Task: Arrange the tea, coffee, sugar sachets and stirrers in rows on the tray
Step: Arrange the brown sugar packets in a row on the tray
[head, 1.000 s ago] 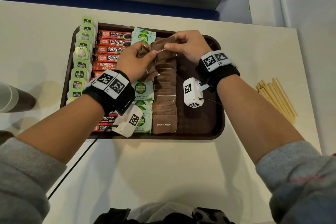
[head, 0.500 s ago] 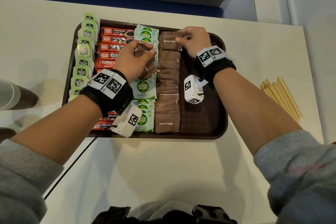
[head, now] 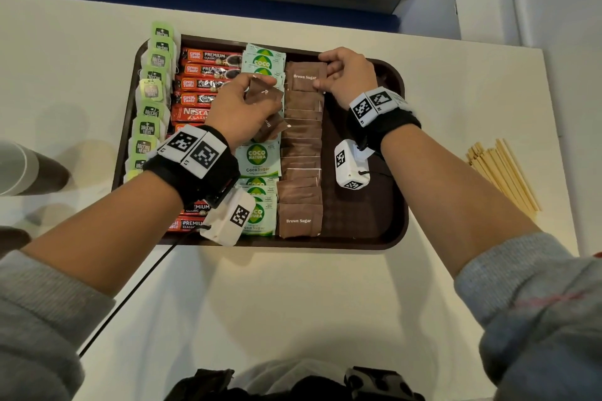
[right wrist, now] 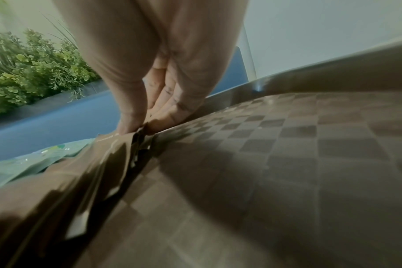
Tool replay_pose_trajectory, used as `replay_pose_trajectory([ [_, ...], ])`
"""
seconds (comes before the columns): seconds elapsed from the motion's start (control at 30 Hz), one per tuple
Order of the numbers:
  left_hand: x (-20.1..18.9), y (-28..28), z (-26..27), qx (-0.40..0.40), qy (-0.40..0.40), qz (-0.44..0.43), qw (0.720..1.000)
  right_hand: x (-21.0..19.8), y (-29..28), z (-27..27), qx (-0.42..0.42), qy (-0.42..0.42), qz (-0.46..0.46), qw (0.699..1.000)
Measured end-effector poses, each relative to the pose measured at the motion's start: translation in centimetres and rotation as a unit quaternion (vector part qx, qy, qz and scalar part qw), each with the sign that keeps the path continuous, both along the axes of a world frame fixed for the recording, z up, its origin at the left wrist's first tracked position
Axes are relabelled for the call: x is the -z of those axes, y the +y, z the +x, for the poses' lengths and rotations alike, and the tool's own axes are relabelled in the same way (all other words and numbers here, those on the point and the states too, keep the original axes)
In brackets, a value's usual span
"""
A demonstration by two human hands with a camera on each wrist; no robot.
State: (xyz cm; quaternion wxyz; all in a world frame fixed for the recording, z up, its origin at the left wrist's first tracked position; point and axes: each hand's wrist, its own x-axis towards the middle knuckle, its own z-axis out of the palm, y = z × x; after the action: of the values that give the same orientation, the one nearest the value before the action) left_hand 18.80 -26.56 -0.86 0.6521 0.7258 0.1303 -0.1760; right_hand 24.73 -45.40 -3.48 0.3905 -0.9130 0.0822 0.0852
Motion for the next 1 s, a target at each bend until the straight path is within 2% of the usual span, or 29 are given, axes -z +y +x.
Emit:
replay_pose_trajectory([
  [0.17, -0.4, 0.0, -0.2, 0.004, -0.004, 0.013, 1.0, -0.1, -0.1, -0.2, 0.007, -0.012, -0.002, 1.0],
  [0.3, -0.1, 0.1, -0.3, 0.006, -0.025, 0.036, 0.999, -0.8, -0.2, -0.8, -0.004, -0.056, -0.032, 0.998],
  [0.37, 0.0, 0.0, -0.4, 0.001, -0.029, 0.033, 0.999, -1.5, 0.2, -1.3, -0.018, -0.064, -0.011, 0.998],
  [0.53, -0.1, -0.3, -0.8, -0.009, -0.053, 0.033, 0.998, -2.9, 1.5, -2.5, -0.13, 0.014, 0.081, 0.988],
  [0.7, -0.4, -0.2, -0.9, 0.01, -0.081, 0.028, 0.996, -3.2, 2.5, -2.8, -0.209, 0.084, 0.119, 0.967],
  [0.8, -0.3, -0.4, -0.9, 0.026, -0.079, 0.019, 0.996, -3.3, 2.7, -2.7, -0.207, 0.107, 0.147, 0.961],
  [0.9, -0.2, -0.4, -0.9, 0.023, -0.096, 0.019, 0.995, -3.3, 2.5, -2.5, -0.195, 0.085, 0.146, 0.966],
  [1.0, -0.3, -0.4, -1.0, -0.006, -0.071, -0.037, 0.997, -3.4, 1.8, -2.4, -0.177, 0.054, 0.156, 0.97],
])
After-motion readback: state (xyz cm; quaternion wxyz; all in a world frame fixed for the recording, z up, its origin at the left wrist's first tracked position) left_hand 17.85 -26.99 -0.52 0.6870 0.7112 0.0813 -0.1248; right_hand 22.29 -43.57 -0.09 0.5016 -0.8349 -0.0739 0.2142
